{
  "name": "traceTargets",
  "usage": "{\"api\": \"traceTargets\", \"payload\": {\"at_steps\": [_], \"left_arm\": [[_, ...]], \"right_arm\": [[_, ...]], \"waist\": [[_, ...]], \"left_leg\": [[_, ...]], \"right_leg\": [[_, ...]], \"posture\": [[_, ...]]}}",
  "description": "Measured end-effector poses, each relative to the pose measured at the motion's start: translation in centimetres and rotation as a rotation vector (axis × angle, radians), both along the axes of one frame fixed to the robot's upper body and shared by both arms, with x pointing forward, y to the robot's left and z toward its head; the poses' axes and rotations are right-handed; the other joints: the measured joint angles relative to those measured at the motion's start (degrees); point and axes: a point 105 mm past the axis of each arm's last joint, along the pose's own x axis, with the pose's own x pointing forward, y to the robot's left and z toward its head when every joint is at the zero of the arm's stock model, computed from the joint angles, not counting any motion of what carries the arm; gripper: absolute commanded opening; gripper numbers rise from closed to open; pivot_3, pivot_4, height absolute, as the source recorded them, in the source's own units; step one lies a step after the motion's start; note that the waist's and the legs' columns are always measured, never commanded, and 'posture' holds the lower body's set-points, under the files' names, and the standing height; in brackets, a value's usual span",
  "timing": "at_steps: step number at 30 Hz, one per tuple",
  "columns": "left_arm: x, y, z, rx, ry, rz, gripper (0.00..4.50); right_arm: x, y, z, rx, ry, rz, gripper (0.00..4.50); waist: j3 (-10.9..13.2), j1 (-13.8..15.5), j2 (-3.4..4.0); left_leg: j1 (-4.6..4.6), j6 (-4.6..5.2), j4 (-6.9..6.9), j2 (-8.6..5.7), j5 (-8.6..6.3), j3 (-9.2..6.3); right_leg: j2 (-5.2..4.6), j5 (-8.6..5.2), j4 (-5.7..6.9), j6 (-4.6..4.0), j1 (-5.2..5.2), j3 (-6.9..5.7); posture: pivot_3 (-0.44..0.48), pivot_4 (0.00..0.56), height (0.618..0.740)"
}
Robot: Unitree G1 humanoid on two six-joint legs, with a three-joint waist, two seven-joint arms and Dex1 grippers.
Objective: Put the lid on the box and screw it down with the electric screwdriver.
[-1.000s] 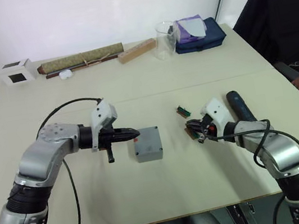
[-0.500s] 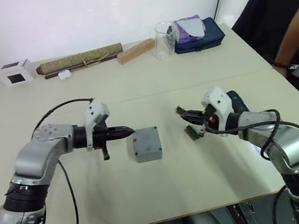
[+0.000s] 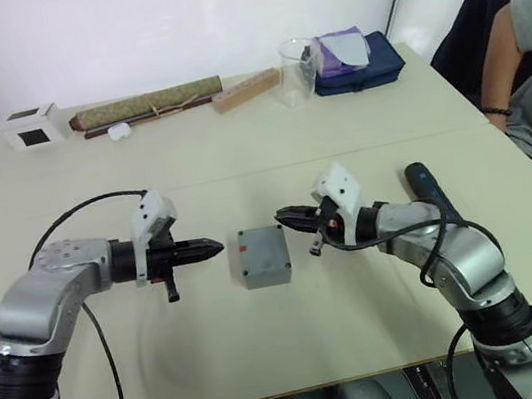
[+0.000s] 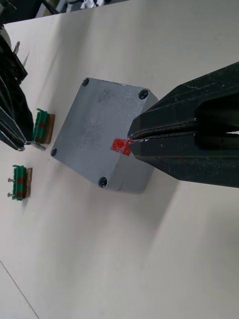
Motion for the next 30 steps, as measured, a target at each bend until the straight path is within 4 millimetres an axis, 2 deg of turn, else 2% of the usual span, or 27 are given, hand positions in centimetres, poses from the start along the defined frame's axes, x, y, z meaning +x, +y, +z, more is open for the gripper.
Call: {"api": "traceTargets", "payload": {"at_steps": [30], "left_arm": [[0.31,0.04,-0.26,-0.005,-0.008,0.014,0.0]], "right_arm": [[0.12,0.57,-0.28,-0.004,0.007,0.02,0.06]], "waist": [[0.0,0.0,0.0]], "left_leg": [[0.01,0.0,-0.01,0.0,0.0,0.01]], "right_leg": [[-0.01,0.0,0.0,0.0,0.0,0.0]], "posture": [[0.0,0.15,0.74]]}}
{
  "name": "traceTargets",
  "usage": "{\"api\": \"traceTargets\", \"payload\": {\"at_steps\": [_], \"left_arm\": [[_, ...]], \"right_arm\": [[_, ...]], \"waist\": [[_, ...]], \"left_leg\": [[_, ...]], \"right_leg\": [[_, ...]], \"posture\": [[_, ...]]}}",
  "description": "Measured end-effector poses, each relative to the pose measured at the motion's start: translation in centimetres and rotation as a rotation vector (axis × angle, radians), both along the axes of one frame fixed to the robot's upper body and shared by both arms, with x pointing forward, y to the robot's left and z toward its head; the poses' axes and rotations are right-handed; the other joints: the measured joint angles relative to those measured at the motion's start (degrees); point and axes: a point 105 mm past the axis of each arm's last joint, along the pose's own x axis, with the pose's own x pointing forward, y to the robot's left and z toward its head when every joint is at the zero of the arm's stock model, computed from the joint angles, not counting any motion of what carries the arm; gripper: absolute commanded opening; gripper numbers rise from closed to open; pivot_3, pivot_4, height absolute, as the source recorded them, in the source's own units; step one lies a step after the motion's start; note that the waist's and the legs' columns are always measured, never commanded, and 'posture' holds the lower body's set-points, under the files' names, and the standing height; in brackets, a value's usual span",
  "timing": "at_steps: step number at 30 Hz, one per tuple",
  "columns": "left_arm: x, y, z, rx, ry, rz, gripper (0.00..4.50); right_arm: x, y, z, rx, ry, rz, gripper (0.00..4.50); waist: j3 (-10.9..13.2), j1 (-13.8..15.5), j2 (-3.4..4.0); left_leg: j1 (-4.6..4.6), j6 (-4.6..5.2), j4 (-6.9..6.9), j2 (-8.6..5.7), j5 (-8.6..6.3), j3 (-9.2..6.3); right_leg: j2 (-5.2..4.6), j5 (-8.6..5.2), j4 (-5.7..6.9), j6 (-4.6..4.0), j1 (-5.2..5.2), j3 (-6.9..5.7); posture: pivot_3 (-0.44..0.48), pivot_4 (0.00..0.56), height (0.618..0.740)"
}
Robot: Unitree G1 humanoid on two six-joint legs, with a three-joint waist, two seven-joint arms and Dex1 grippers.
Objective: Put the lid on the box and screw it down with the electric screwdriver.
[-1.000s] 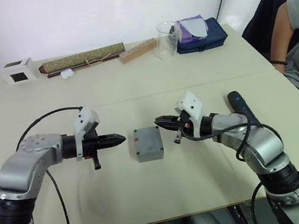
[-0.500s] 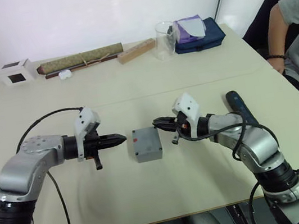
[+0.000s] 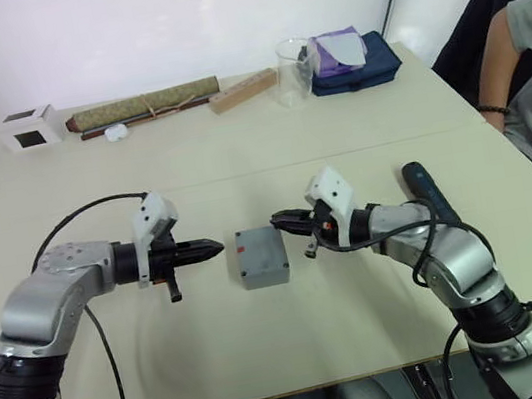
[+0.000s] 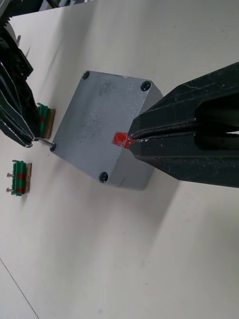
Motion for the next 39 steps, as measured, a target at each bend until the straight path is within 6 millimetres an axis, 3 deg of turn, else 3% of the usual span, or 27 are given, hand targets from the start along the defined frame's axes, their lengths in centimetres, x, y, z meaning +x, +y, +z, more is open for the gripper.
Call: {"api": "traceTargets", "payload": {"at_steps": [10,13,21,22,24,27,31,33,39], "left_arm": [[0.1,0.0,-0.1,0.004,-0.005,0.003,0.0],[0.1,-0.1,-0.1,0.001,-0.005,0.002,0.0],[0.1,-0.2,-0.1,-0.004,-0.005,-0.001,0.0],[0.1,-0.2,-0.1,-0.005,-0.006,-0.002,0.0],[0.3,-0.8,0.4,-0.024,-0.022,-0.015,0.0],[0.4,-2.4,2.6,-0.072,-0.081,-0.078,0.0],[-0.1,-4.7,5.0,-0.106,-0.152,-0.205,0.0],[-0.8,-5.5,5.0,-0.105,-0.156,-0.265,0.0],[-2.1,-7.8,5.1,-0.101,-0.189,-0.429,0.0]], "right_arm": [[0.0,-0.1,-0.2,-0.009,0.009,-0.004,0.06],[0.1,-0.1,-0.4,-0.02,0.011,-0.006,0.98],[0.1,-0.2,-0.6,-0.026,0.017,-0.01,4.2],[0.2,-0.2,-0.6,-0.027,0.017,-0.011,4.45],[0.3,-0.8,-0.4,-0.019,0.026,-0.025,4.45],[0.7,-3.7,1.9,0.045,0.056,-0.116,4.45],[1.1,-10.4,5.2,-0.035,0.097,-0.31,4.45],[0.8,-13.5,6.8,-0.08,0.119,-0.404,4.45],[-0.2,-18.5,9.1,-0.223,0.363,-0.571,4.45]], "waist": [[0.0,0.0,0.0],[0.0,0.0,0.0],[0.0,0.0,0.0],[0.0,0.0,0.0],[0.0,0.2,0.0],[0.0,0.8,-0.01],[0.0,1.4,0.07],[0.0,1.4,0.06],[0.1,0.6,0.13]], "left_leg": [[0.0,0.0,0.0,0.0,0.0,0.0],[0.0,0.0,0.0,0.0,0.0,0.0],[0.0,0.0,0.0,0.0,0.0,0.0],[0.0,0.0,0.0,0.0,0.0,0.0],[-0.03,0.0,0.0,-0.01,0.0,-0.02],[-0.08,0.0,0.05,-0.05,0.0,-0.03],[-0.06,0.0,0.03,-0.11,0.0,0.01],[-0.03,0.01,-0.02,-0.06,0.0,0.0],[0.0,0.02,-0.07,0.02,0.0,0.11]], "right_leg": [[0.0,0.0,0.0,0.0,0.0,0.0],[0.0,0.0,0.0,0.0,0.0,0.0],[0.0,0.0,0.0,0.0,0.0,0.0],[0.0,0.0,0.0,0.0,0.0,0.0],[-0.02,0.0,0.0,0.0,0.0,-0.02],[-0.07,0.01,-0.01,0.01,0.0,-0.01],[-0.11,0.01,-0.05,0.01,0.02,0.0],[-0.03,0.0,-0.07,-0.01,0.02,0.0],[0.04,-0.01,-0.1,-0.03,-0.03,0.06]], "posture": [[0.0,0.15,0.74],[0.0,0.15,0.74],[0.0,0.15,0.74],[0.0,0.15,0.74],[0.0,0.15,0.74],[0.0,0.15,0.74],[0.0,0.15,0.74],[0.0,0.15,0.74],[0.0,0.15,0.74]]}}
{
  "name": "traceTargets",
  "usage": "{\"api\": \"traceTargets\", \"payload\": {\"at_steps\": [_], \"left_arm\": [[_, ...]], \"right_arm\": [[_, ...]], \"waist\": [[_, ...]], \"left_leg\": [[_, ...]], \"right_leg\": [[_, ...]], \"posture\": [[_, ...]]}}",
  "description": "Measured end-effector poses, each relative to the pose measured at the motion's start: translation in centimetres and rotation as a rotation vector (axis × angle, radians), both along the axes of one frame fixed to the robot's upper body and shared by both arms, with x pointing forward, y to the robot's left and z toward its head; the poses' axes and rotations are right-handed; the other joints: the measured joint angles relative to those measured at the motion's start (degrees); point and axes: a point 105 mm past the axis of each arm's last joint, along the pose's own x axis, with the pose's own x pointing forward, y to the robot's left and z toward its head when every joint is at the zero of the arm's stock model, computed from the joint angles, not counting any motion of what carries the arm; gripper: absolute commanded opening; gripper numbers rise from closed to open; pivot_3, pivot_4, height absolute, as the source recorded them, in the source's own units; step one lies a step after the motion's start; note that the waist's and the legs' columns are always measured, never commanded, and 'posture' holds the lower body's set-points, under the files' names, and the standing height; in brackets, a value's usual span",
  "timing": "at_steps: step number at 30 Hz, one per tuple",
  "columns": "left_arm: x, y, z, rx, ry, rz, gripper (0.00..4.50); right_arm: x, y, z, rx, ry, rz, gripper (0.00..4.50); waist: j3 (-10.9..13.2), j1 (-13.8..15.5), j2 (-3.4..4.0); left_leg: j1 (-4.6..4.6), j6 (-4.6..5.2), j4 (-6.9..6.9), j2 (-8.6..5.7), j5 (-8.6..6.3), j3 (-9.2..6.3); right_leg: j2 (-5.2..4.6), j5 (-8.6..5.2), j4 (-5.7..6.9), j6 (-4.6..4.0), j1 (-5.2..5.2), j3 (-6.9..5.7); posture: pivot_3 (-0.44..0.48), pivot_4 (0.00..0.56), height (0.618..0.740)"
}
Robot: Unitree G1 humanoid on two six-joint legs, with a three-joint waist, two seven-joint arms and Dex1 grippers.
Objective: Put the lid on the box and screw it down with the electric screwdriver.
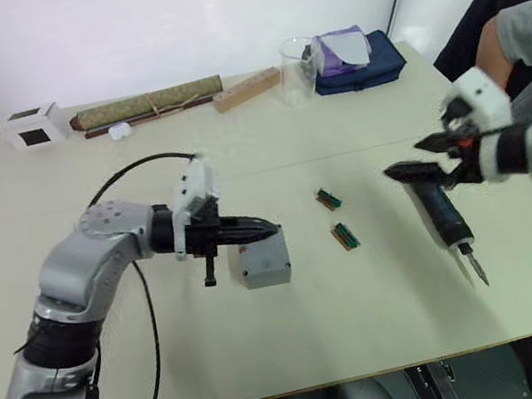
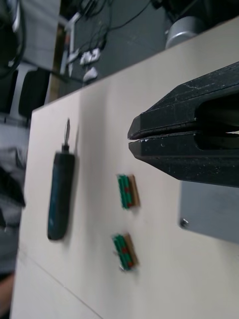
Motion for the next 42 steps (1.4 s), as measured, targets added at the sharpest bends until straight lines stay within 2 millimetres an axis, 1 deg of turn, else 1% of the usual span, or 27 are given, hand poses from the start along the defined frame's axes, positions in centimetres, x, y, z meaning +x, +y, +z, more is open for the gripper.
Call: {"api": "traceTargets", "payload": {"at_steps": [2,3,4,7,10,12,16,21,24,26,27,28,32,33,35,38,41,42], "left_arm": [[-0.3,-0.5,0.2,0.006,-0.022,-0.036,0.0],[-0.3,-0.6,0.2,0.011,-0.028,-0.044,0.0],[-0.4,-0.8,0.3,0.014,-0.04,-0.057,0.0],[-0.4,-1.1,0.2,0.024,-0.07,-0.067,0.0],[-0.6,-1.5,-0.3,0.032,-0.068,-0.074,0.0],[-0.7,-1.2,-0.8,0.036,-0.057,-0.051,0.0],[-0.8,-1.0,-1.6,0.041,-0.029,-0.007,0.0],[-0.8,-0.8,-1.3,0.024,-0.039,0.046,0.0],[-0.9,-0.7,-1.9,0.02,-0.014,0.073,0.0],[-1.1,-0.8,-1.9,0.021,-0.01,0.08,0.0],[-1.3,-0.8,-2.0,0.019,-0.011,0.083,0.0],[-1.4,-0.7,-2.1,0.022,-0.01,0.09,0.0],[-2.0,-0.3,-2.5,0.01,0.01,0.13,0.0],[-2.1,-0.2,-2.5,0.002,0.015,0.141,0.0],[-2.3,-0.1,-2.3,-0.011,0.012,0.16,0.0],[-2.0,0.2,-2.0,-0.022,0.0,0.187,0.0],[-1.5,0.4,-1.9,-0.021,0.003,0.204,0.0],[-1.1,0.7,-1.9,-0.02,0.008,0.217,0.0]], "right_arm": [[-0.5,-1.4,-0.7,-0.022,0.119,-0.065,4.45],[-0.6,-1.7,-1.1,-0.027,0.162,-0.078,4.45],[-0.9,-2.1,-2.1,-0.027,0.242,-0.093,4.45],[-1.3,-2.8,-4.3,-0.014,0.409,-0.116,4.45],[-0.9,-4.1,-6.0,0.002,0.502,-0.169,4.45],[-0.4,-4.8,-7.0,0.005,0.539,-0.19,4.45],[0.3,-5.5,-8.8,-0.031,0.586,-0.169,4.45],[1.8,-5.3,-10.3,-0.065,0.625,-0.128,4.45],[2.5,-5.2,-10.5,-0.096,0.643,-0.105,4.45],[2.6,-5.3,-10.7,-0.12,0.657,-0.088,3.99],[2.7,-5.4,-10.8,-0.131,0.661,-0.08,3.86],[2.8,-5.2,-10.8,-0.139,0.669,-0.064,3.43],[2.7,-4.6,-11.1,-0.145,0.713,-0.025,2.3],[2.6,-4.5,-11.1,-0.148,0.719,-0.019,2.15],[2.7,-4.5,-11.2,-0.161,0.727,-0.014,2.15],[2.8,-4.5,-11.4,-0.175,0.732,-0.011,2.15],[3.1,-4.3,-11.4,-0.147,0.711,-0.013,2.15],[3.5,-4.2,-11.2,-0.116,0.686,-0.026,2.15]], "waist": [[0.0,-0.2,-0.06],[0.0,-0.3,-0.04],[0.0,-0.4,-0.05],[0.0,-0.7,-0.02],[0.0,-0.6,-0.02],[0.0,-0.6,-0.02],[0.0,-0.6,0.0],[0.0,-0.6,0.0],[0.0,-0.7,-0.05],[-0.1,-0.6,-0.11],[-0.1,-0.6,-0.12],[-0.1,-0.6,-0.12],[-0.1,-0.6,-0.14],[-0.1,-0.6,-0.14],[-0.1,-0.6,-0.2],[-0.2,-0.6,-0.32],[-0.2,-0.6,-0.37],[-0.2,-0.9,-0.36]], "left_leg": [[-0.03,0.0,0.0,0.01,0.0,-0.01],[-0.05,0.0,-0.01,-0.01,0.0,0.03],[-0.06,0.0,0.0,-0.02,0.0,0.07],[-0.05,0.0,0.01,-0.02,0.0,0.16],[-0.07,0.0,0.01,-0.02,0.0,0.15],[-0.07,0.0,0.0,-0.02,0.0,0.15],[-0.09,0.0,0.01,-0.02,0.0,0.13],[-0.08,0.0,0.03,-0.02,0.0,0.12],[-0.08,0.0,0.04,-0.01,0.0,0.1],[-0.07,0.0,0.07,-0.02,0.0,0.06],[-0.02,0.0,0.09,-0.02,0.0,0.06],[-0.01,0.0,0.09,-0.02,0.0,0.06],[0.03,0.0,0.08,-0.01,0.0,0.0],[0.04,0.0,0.08,0.0,0.0,-0.03],[0.04,-0.01,0.08,0.0,0.0,-0.1],[0.18,-0.01,0.07,0.0,0.0,-0.11],[0.3,-0.01,0.08,0.0,0.0,-0.09],[0.38,-0.01,0.07,0.0,0.0,0.03]], "right_leg": [[0.0,0.0,-0.1,0.0,0.01,0.0],[-0.03,0.0,-0.13,0.01,0.0,0.03],[-0.04,0.01,-0.18,0.01,0.01,0.04],[-0.06,0.01,-0.22,0.03,0.0,0.1],[-0.06,0.01,-0.23,0.04,-0.02,0.09],[-0.05,0.01,-0.23,0.04,-0.03,0.09],[-0.05,0.01,-0.19,0.05,-0.07,0.08],[-0.04,0.02,-0.19,0.05,-0.07,0.08],[-0.05,0.03,-0.17,0.04,-0.06,0.06],[-0.05,0.03,-0.17,0.04,-0.01,0.03],[-0.06,0.03,-0.17,0.04,0.06,0.03],[-0.07,0.03,-0.17,0.04,0.07,0.04],[-0.04,0.03,-0.13,0.04,0.1,0.0],[-0.04,0.03,-0.11,0.03,0.1,-0.01],[-0.02,0.02,-0.08,0.02,0.1,-0.08],[-0.02,0.03,-0.06,0.0,0.27,-0.1],[-0.02,0.03,-0.09,0.0,0.41,-0.09],[-0.02,0.05,-0.09,-0.02,0.42,-0.02]], "posture": [[0.0,0.15,0.74],[0.0,0.15,0.74],[0.0,0.15,0.74],[0.0,0.15,0.74],[0.0,0.15,0.74],[0.0,0.15,0.74],[0.0,0.15,0.74],[0.0,0.15,0.74],[0.0,0.15,0.74],[0.0,0.15,0.74],[0.0,0.15,0.74],[0.0,0.15,0.74],[0.0,0.15,0.74],[0.0,0.15,0.74],[0.0,0.15,0.74],[0.0,0.15,0.74],[0.0,0.15,0.74],[0.0,0.15,0.74]]}}
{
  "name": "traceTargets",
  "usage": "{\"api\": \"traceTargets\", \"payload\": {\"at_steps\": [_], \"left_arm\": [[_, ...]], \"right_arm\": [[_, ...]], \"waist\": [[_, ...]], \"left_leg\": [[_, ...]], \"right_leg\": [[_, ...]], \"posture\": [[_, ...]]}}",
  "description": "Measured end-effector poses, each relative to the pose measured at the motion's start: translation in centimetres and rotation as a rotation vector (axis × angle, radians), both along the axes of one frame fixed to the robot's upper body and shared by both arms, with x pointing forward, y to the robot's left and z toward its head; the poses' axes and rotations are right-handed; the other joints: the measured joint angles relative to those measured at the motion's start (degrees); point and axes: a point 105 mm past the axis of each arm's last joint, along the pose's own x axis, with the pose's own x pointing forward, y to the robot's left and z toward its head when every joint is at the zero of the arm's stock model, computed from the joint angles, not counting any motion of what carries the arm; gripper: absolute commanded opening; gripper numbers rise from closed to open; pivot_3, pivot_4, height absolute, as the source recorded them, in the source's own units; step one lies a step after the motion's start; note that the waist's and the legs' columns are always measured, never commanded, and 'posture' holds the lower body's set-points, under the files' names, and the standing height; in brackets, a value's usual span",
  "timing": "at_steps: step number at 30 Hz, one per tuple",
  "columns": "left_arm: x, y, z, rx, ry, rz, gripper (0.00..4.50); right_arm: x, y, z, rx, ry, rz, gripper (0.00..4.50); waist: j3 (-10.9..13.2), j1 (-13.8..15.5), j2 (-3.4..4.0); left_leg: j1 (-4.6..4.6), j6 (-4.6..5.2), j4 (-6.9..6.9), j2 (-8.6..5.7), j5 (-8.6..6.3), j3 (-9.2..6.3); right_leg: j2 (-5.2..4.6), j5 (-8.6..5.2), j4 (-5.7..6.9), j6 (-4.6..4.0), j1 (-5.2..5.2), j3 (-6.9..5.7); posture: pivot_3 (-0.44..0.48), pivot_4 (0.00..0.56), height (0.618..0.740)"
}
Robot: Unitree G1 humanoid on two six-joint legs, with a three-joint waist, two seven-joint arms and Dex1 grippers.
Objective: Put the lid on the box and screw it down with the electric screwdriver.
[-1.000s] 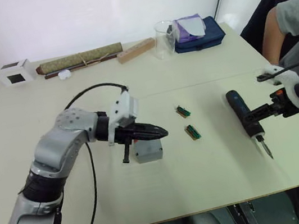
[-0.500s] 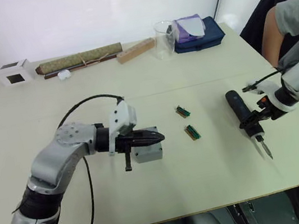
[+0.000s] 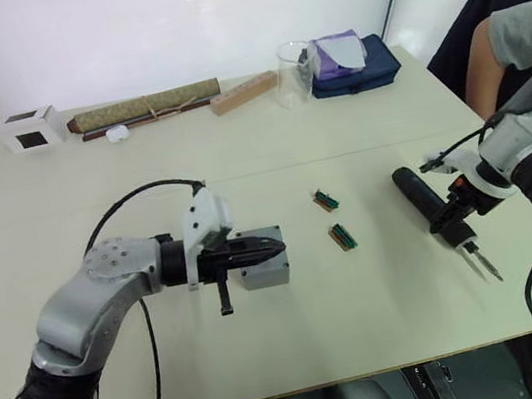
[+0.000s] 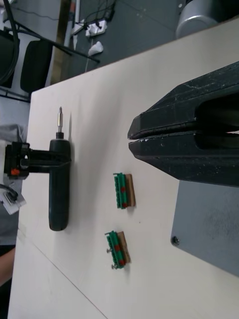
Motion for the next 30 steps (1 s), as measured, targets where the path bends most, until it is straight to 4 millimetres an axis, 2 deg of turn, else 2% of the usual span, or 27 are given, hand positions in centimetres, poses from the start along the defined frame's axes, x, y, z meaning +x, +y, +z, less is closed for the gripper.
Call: {"api": "traceTargets", "payload": {"at_steps": [3,7,10,11,12,14,16,19,22,27,30], "left_arm": [[1.2,1.1,-0.5,0.01,0.021,0.044,0.0],[2.8,2.5,-1.0,0.013,0.038,0.104,0.0],[3.6,3.3,-1.0,0.0,0.053,0.136,0.0],[3.7,3.5,-1.0,-0.001,0.056,0.143,0.0],[3.9,3.7,-1.1,0.002,0.064,0.146,0.0],[4.0,3.7,-1.1,0.011,0.068,0.14,0.0],[4.1,3.7,-1.1,0.02,0.066,0.133,0.0],[4.9,4.2,-1.6,0.035,0.056,0.184,0.0],[5.3,4.0,-2.8,0.056,0.074,0.206,0.0],[4.7,3.4,-4.3,0.087,0.108,0.176,0.0],[4.5,2.9,-4.3,0.09,0.098,0.16,0.0]], "right_arm": [[1.9,1.1,2.0,0.106,-0.138,-0.073,2.15],[4.1,2.8,9.1,0.337,-0.424,-0.122,2.15],[4.2,5.3,13.5,0.552,-0.623,-0.071,2.15],[3.9,6.6,14.4,0.624,-0.706,-0.04,2.15],[3.2,9.0,15.5,0.729,-0.843,0.019,2.15],[1.7,12.6,15.6,0.859,-0.965,0.095,2.15],[-0.4,15.7,14.5,0.929,-1.059,0.128,2.15],[-2.7,17.5,13.8,0.97,-1.171,0.154,2.15],[-4.0,19.4,13.4,0.957,-1.244,0.193,2.15],[-4.3,21.3,10.7,0.892,-1.246,0.197,2.15],[-4.4,22.1,10.2,0.845,-1.278,0.238,2.15]], "waist": [[0.3,-1.1,0.49],[0.4,-1.1,0.72],[0.4,-0.9,0.71],[0.4,-0.8,0.63],[0.3,-0.9,0.52],[0.3,-1.1,0.55],[0.3,-0.6,0.59],[0.3,0.5,0.59],[0.3,0.5,0.52],[0.3,0.3,0.51],[0.3,0.3,0.51]], "left_leg": [[-0.04,-0.04,-0.02,-0.04,0.03,0.16],[-0.26,-0.05,-0.17,0.0,0.03,-0.01],[-0.49,-0.04,-0.24,0.0,0.03,-0.08],[-0.55,-0.04,-0.18,0.02,0.03,-0.16],[-0.58,-0.04,-0.19,0.04,0.03,-0.18],[-0.58,-0.05,-0.25,0.03,0.03,-0.17],[-0.63,-0.16,-0.2,-0.01,0.09,-0.17],[-0.6,-0.24,-0.06,-0.14,0.14,-0.17],[-0.5,-0.26,0.0,-0.16,0.15,-0.14],[-0.47,-0.26,-0.05,-0.09,0.15,-0.17],[-0.47,-0.26,-0.05,-0.09,0.15,-0.16]], "right_leg": [[-0.04,0.02,0.14,0.0,-0.2,0.16],[0.07,-0.02,0.27,-0.06,-0.49,0.1],[0.04,-0.04,0.19,-0.09,-0.65,0.03],[0.05,-0.04,0.14,-0.09,-0.64,-0.02],[0.05,-0.04,0.18,-0.08,-0.65,-0.02],[0.03,-0.03,0.24,-0.07,-0.73,0.01],[-0.04,-0.03,0.43,-0.07,-0.82,0.0],[-0.18,-0.02,0.48,-0.05,-0.72,-0.01],[-0.17,0.03,0.42,0.03,-0.58,0.01],[-0.04,0.01,0.46,0.01,-0.62,0.0],[-0.04,0.01,0.46,0.0,-0.62,0.0]], "posture": [[0.0,0.15,0.74],[0.0,0.15,0.74],[0.0,0.15,0.74],[0.0,0.15,0.74],[0.0,0.15,0.74],[0.0,0.15,0.74],[0.0,0.15,0.74],[0.0,0.15,0.74],[0.0,0.15,0.74],[0.0,0.15,0.74],[0.0,0.15,0.74]]}}
